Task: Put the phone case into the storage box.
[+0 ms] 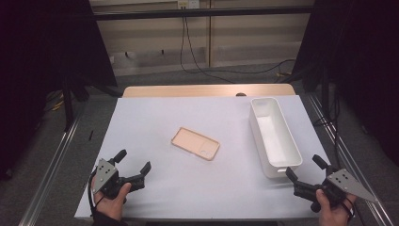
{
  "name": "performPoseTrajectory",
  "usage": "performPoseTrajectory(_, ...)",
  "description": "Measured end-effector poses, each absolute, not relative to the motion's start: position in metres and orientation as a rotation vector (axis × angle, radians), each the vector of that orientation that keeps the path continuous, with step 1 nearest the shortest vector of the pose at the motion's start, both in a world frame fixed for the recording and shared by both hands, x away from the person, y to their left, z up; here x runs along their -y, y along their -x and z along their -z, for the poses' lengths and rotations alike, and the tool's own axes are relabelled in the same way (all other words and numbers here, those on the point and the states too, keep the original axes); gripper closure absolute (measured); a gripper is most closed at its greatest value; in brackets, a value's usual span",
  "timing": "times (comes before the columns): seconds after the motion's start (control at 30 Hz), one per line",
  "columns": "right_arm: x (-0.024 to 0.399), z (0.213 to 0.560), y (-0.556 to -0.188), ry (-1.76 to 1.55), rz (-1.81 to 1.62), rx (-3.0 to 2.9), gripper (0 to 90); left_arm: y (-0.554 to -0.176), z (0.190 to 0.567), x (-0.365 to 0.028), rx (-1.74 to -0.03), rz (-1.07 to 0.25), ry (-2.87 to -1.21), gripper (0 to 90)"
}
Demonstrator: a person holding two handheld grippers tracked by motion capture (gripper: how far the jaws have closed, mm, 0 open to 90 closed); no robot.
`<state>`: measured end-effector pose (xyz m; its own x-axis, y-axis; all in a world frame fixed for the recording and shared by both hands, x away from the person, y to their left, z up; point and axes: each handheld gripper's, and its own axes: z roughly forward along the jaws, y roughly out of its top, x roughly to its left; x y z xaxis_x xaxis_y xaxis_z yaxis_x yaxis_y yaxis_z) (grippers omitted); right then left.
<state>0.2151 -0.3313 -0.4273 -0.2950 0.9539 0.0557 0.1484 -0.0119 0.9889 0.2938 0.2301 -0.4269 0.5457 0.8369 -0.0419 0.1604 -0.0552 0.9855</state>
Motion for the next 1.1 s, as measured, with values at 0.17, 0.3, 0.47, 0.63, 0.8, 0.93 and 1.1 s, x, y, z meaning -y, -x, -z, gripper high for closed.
performPoseTrajectory(0.17,0.331,0.427,-0.215,-1.185,-1.397,-1.526,0.0,-0.294,0.428,-0.229,-0.891,-0.679,-1.547,2.7)
performPoseTrajectory(0.3,0.33,0.427,-0.216,-1.182,-1.402,-1.532,0.0,-0.296,0.428,-0.227,-0.881,-0.673,-1.56,2.5)
performPoseTrajectory(0.47,0.329,0.428,-0.217,-1.18,-1.408,-1.557,0.0,-0.299,0.429,-0.221,-0.865,-0.65,-1.586,2.5)
performPoseTrajectory(0.63,0.326,0.428,-0.217,-1.168,-1.411,-1.57,0.0,-0.301,0.429,-0.216,-0.844,-0.635,-1.61,2.5)
performPoseTrajectory(0.8,0.325,0.427,-0.216,-1.165,-1.402,-1.569,0.0,-0.303,0.427,-0.21,-0.801,-0.6,-1.63,2.5)
performPoseTrajectory(0.93,0.324,0.427,-0.216,-1.163,-1.405,-1.57,0.0,-0.305,0.427,-0.207,-0.8,-0.593,-1.631,2.6)
performPoseTrajectory(1.1,0.325,0.427,-0.216,-1.168,-1.409,-1.565,0.0,-0.311,0.427,-0.2,-0.784,-0.566,-1.642,3.3)
